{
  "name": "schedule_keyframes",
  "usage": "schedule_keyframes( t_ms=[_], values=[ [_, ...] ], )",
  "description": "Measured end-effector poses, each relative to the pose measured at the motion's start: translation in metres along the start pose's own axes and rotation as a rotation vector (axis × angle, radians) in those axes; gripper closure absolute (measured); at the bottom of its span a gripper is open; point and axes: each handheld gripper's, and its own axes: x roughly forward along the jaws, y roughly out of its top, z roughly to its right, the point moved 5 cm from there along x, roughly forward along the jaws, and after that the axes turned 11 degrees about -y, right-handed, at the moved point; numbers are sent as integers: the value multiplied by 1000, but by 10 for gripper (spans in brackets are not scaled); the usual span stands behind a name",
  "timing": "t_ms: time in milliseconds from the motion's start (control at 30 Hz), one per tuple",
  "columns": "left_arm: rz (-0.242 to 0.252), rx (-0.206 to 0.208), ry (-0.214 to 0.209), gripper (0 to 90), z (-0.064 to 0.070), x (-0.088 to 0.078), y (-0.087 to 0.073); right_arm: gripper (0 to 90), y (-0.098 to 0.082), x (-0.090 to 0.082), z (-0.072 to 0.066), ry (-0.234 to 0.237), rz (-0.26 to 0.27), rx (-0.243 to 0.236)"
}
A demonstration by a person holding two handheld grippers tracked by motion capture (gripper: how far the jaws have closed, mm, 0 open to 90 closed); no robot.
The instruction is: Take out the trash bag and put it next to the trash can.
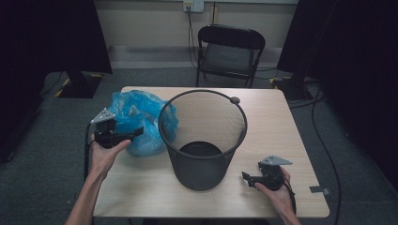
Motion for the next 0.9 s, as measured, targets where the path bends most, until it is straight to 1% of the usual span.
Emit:
schedule_keyframes(
  t_ms=[33, 67, 133, 200, 233, 300, 367, 400, 433, 467, 500, 533, 567, 600, 633, 667, 700, 733, 767, 833, 867, 900],
  values=[
    [9, -5, -17, 278, 2, -3, -3, 162, 0, 0, 0, 0, 0, 2],
    [6, 7, -16, 278, 3, -6, -6, 162, 0, 0, 0, 0, 2, 1],
    [-24, 27, 11, 272, 4, -10, -12, 162, 0, 0, -1, 1, 1, -4],
    [-16, 18, -2, 262, 6, -14, -16, 162, 0, 0, -1, 2, -1, -1],
    [-14, 24, -2, 262, 8, -16, -19, 162, 0, 0, -1, 2, -1, 0],
    [-34, 43, 9, 260, 13, -21, -26, 162, 0, 0, -1, 6, 3, -6],
    [-33, 58, 18, 261, 17, -25, -33, 162, 0, 0, -1, 6, 3, -5],
    [-21, 48, 4, 268, 20, -27, -38, 161, 0, 0, -1, 6, 3, -3],
    [-31, 45, -7, 279, 22, -28, -41, 162, 0, 0, -1, 7, 3, -3],
    [-50, 57, 7, 314, 24, -29, -43, 162, 0, 0, -1, 7, 3, -4],
    [-67, 80, 43, 365, 25, -31, -46, 162, 0, 0, -2, 7, 3, -4],
    [-73, 77, 60, 402, 26, -32, -48, 162, 0, 0, -2, 5, 2, -3],
    [-72, 68, 37, 461, 27, -32, -51, 162, 0, 0, -2, 5, 2, -1],
    [-75, 68, 27, 549, 28, -31, -54, 162, 0, 0, -2, 7, 3, -3],
    [-81, 67, 30, 638, 29, -29, -58, 162, 0, 0, -2, 7, 2, -4],
    [-93, 55, 17, 727, 28, -26, -62, 162, 0, 0, -2, 7, 2, -4],
    [-91, 30, -10, 806, 29, -22, -66, 162, 0, 0, -2, 8, 3, -3],
    [-97, 25, -27, 858, 29, -16, -69, 162, 0, 0, -2, 7, 3, -2],
    [-105, 29, -39, 879, 29, -9, -70, 162, 0, 0, -2, 6, 3, -2],
    [-108, 32, -56, 891, 30, 3, -67, 162, 0, 0, -2, 8, 3, -3],
    [-104, 36, -61, 893, 29, 10, -64, 162, 0, 0, -2, 7, 2, -2],
    [-91, 30, -66, 894, 28, 18, -59, 162, 0, 0, -2, 8, 2, -2]
  ],
)
